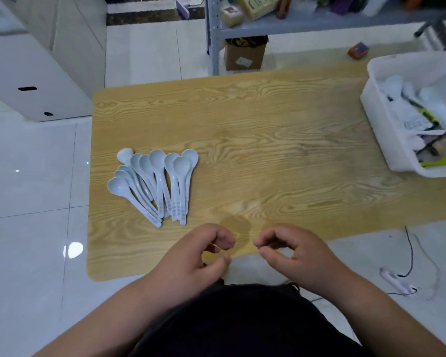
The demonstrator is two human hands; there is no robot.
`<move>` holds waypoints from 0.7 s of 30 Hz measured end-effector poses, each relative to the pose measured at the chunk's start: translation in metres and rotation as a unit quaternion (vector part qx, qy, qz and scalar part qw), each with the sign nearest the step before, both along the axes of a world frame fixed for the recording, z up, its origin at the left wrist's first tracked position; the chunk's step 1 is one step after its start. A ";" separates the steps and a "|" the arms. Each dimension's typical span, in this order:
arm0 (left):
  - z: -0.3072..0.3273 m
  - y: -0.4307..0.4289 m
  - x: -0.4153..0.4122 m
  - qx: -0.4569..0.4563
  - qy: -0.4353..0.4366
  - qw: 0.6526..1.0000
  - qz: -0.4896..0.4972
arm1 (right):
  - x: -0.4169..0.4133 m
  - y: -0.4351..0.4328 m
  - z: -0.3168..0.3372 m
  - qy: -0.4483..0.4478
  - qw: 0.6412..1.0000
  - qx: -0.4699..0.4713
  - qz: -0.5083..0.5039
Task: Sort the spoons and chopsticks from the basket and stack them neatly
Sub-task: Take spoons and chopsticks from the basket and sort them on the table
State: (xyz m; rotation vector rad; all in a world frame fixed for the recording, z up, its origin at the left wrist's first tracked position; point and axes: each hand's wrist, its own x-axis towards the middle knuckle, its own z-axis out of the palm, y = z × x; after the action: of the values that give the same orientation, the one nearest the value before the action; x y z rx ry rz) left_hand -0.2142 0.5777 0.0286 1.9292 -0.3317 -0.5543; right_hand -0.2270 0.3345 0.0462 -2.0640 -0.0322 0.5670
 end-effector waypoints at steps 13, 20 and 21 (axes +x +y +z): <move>0.036 -0.261 -0.037 -0.015 -0.035 0.999 -0.019 | -0.096 -0.227 0.018 -0.025 0.996 0.033 -0.081; 0.034 -0.327 -0.039 -0.008 -0.039 0.995 -0.090 | -0.073 -0.305 0.024 -0.071 0.987 0.029 -0.143; 0.034 -0.332 -0.035 -0.011 -0.040 0.994 -0.099 | -0.070 -0.312 0.025 -0.074 0.985 0.031 -0.151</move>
State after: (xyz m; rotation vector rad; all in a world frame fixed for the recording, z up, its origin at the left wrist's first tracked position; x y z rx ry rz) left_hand -0.2490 0.2454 0.0626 1.9126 -0.5830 -0.6014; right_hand -0.2967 0.0220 0.0708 -1.9972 0.1724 0.2230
